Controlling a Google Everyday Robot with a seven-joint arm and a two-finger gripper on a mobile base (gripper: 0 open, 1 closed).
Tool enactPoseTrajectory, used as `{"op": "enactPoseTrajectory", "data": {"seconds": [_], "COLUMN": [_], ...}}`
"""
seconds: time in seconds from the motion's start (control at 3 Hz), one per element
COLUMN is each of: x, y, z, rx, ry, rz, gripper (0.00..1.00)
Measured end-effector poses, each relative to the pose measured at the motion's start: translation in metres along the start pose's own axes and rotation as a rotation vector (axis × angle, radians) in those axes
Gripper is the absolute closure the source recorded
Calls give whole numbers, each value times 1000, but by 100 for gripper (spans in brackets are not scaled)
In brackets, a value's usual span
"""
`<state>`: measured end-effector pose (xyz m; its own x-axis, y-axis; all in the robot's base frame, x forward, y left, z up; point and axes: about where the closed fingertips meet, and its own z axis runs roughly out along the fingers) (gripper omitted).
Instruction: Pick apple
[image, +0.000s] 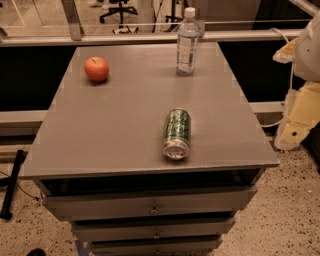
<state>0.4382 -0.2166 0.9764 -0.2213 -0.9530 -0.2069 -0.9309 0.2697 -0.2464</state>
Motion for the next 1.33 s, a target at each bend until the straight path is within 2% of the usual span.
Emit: {"op": "enactPoseTrajectory", "data": {"seconds": [0.33,0.67,1.0,1.33], "x": [0,-24,-83,-155], "y": [0,-7,-35,-69], "z": [0,18,54,89], "rx": [0,-9,-23,-33], "ry": [0,-94,-239,-398], "rz": [0,-20,-41,-36], "gripper": [0,0,0,0]}}
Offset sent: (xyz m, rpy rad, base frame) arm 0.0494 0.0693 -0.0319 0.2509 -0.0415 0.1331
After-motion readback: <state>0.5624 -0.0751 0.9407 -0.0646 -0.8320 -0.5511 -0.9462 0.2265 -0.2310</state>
